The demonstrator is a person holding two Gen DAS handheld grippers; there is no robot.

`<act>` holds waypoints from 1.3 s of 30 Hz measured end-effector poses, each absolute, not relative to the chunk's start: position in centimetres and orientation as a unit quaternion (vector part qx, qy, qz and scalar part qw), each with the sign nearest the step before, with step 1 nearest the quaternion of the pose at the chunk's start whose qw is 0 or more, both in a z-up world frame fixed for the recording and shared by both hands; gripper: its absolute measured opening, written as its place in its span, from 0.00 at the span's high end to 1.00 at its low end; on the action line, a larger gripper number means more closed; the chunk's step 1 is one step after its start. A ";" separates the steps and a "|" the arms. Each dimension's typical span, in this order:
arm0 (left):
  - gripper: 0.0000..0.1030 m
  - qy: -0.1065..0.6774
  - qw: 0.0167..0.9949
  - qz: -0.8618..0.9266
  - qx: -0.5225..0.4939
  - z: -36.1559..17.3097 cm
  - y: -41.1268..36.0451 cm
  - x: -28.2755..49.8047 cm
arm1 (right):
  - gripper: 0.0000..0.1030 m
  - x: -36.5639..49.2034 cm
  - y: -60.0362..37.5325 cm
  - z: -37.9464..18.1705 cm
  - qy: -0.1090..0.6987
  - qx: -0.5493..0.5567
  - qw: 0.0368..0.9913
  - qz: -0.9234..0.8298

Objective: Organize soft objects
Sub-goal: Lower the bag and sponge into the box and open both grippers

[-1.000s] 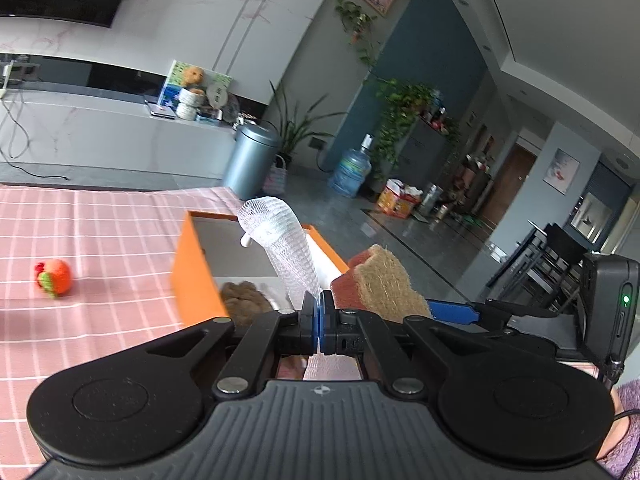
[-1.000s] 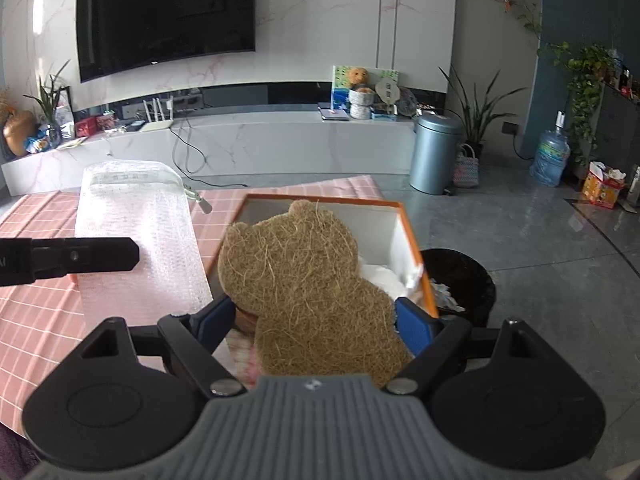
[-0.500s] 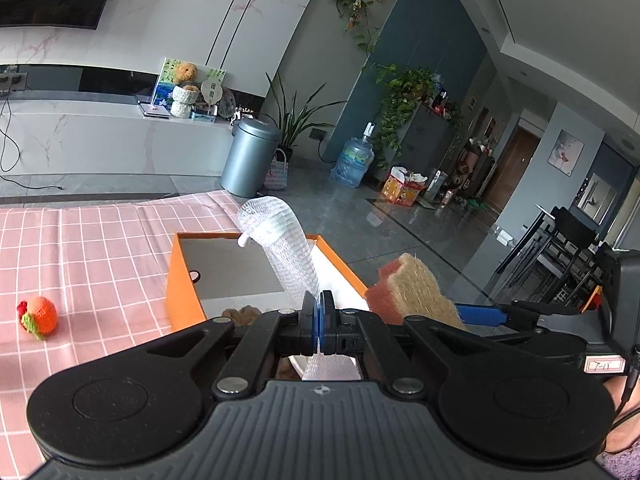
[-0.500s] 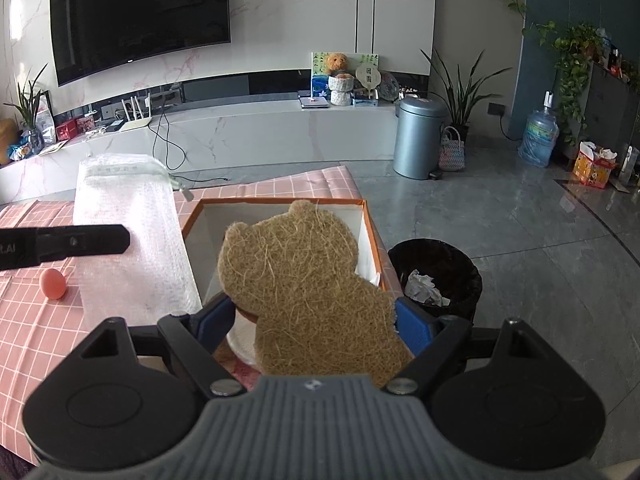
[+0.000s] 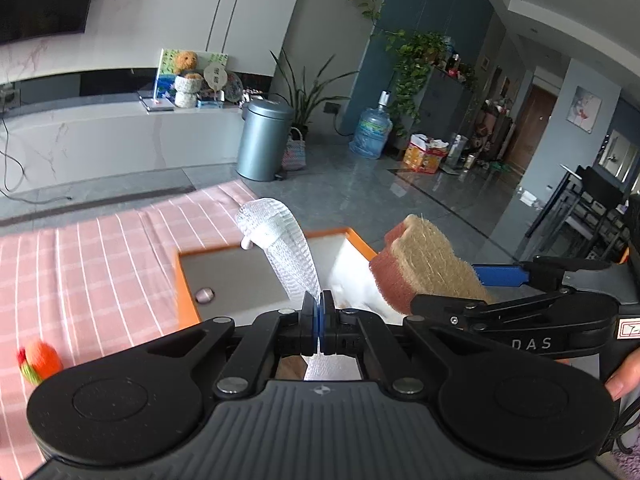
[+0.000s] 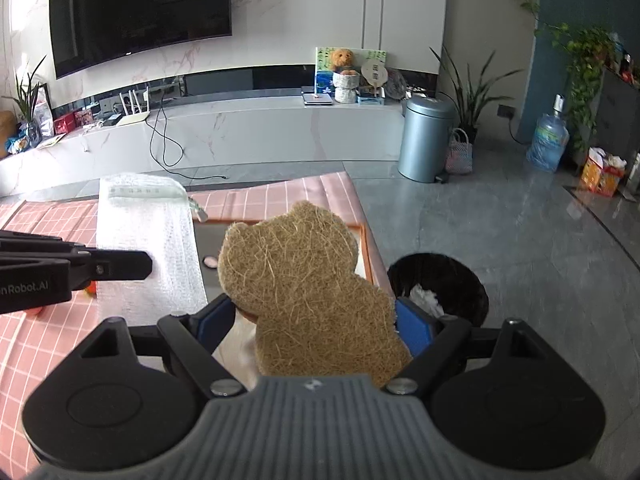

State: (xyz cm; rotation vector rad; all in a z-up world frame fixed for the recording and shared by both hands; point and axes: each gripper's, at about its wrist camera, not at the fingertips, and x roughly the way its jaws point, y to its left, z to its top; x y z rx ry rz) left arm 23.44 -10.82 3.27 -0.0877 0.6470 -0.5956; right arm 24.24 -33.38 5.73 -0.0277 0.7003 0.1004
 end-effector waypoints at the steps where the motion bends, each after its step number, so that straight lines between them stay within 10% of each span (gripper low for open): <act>1: 1.00 0.312 0.905 -0.287 -0.037 3.4 -10.9 23.8 | 0.18 25.0 -33.3 5.7 0.345 -0.016 0.937 0.050; 19: 0.94 0.348 0.897 -0.252 0.100 -0.2 -13.2 26.7 | 0.18 31.7 -30.4 0.3 0.399 -0.090 0.910 0.073; 26: 0.50 0.332 0.904 -0.244 0.113 0.0 -13.0 26.2 | 0.18 31.8 -29.3 0.0 0.399 -0.130 0.905 0.072; 39: 0.21 0.306 0.920 -0.236 0.072 1.8 -11.1 25.0 | 0.12 29.4 -29.8 2.1 0.382 -0.143 0.910 0.078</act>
